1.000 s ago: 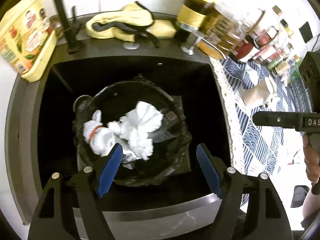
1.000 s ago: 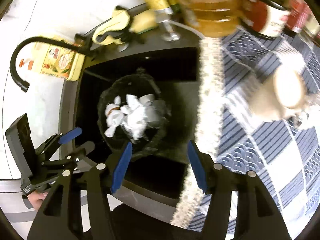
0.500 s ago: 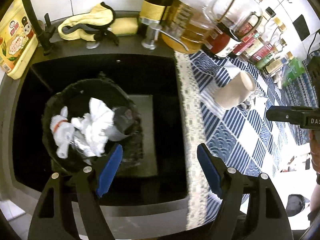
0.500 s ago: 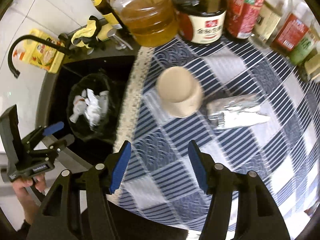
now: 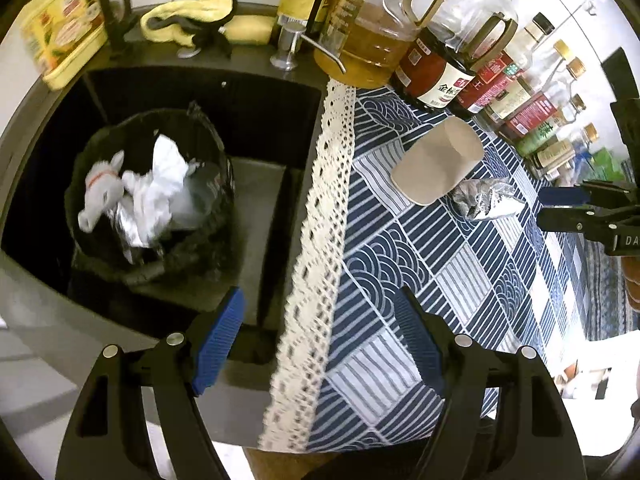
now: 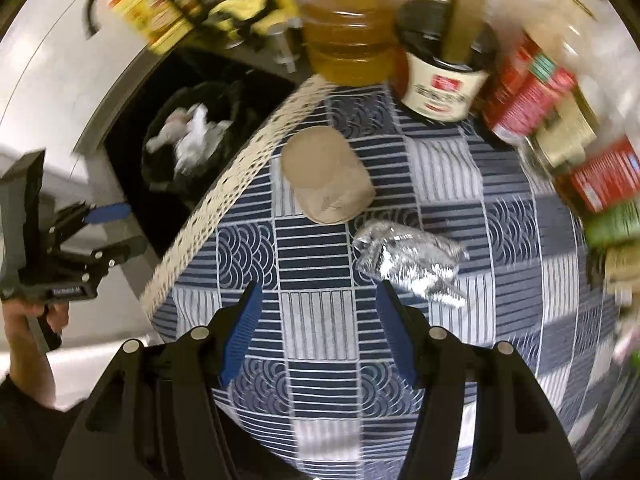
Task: Collect trash
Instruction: 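Move both tools back to the tablecloth, right tool toward the foil bundle, then grasp the foil-wrapped bundle with the right tool while the left tool grasps the beige paper cup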
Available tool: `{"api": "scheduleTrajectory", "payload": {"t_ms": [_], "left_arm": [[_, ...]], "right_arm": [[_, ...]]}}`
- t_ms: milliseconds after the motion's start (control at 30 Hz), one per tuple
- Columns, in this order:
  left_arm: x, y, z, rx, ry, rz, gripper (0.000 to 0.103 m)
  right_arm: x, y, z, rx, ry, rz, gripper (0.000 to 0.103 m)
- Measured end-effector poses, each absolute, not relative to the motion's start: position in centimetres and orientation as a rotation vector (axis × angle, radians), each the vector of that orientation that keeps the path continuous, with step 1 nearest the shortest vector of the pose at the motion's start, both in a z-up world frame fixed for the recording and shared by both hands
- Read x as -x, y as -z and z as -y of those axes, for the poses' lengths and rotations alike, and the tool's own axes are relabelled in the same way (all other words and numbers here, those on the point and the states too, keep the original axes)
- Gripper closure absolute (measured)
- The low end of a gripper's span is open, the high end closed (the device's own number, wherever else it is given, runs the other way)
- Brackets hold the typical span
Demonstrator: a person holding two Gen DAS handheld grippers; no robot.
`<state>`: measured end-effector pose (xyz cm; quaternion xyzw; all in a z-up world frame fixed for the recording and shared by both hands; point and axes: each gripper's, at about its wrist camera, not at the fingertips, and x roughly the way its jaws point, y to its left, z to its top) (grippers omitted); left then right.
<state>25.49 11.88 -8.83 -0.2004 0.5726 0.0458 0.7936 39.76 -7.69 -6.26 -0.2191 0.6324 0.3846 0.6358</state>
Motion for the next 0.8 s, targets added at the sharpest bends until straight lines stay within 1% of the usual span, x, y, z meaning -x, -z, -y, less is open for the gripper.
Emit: {"api": "scheduleTrajectory", "payload": {"t_ms": [267, 300, 367, 567, 667, 800], "left_arm": [[-23.5, 9.6, -9.1, 0.514, -0.205, -1.2, 0.028], [-23.3, 9.6, -8.8, 0.528, -0.219, -1.198, 0.028], [-22.9, 9.6, -8.4, 0.54, -0.24, -1.196, 0.028], [-21.8, 9.6, -7.6, 0.58, -0.313, -1.194, 0.028], [-21.5, 9.5, -7.2, 0.593, -0.344, -1.195, 0.028], [-21.3, 9.5, -6.7, 0.598, -0.37, -1.201, 0.028]], "right_arm": [[-41.0, 8.0, 7.5, 0.714, -1.065, -1.383, 0.044], [-41.0, 8.3, 7.4, 0.749, -1.075, -1.373, 0.039], [-41.1, 8.9, 7.2, 0.839, -1.109, -1.333, 0.034], [-41.8, 11.1, 6.9, 0.982, -1.2, -1.33, 0.031], [-41.9, 12.1, 6.7, 1.072, -1.237, -1.314, 0.027], [-41.6, 13.3, 6.5, 1.203, -1.286, -1.275, 0.026]]}}
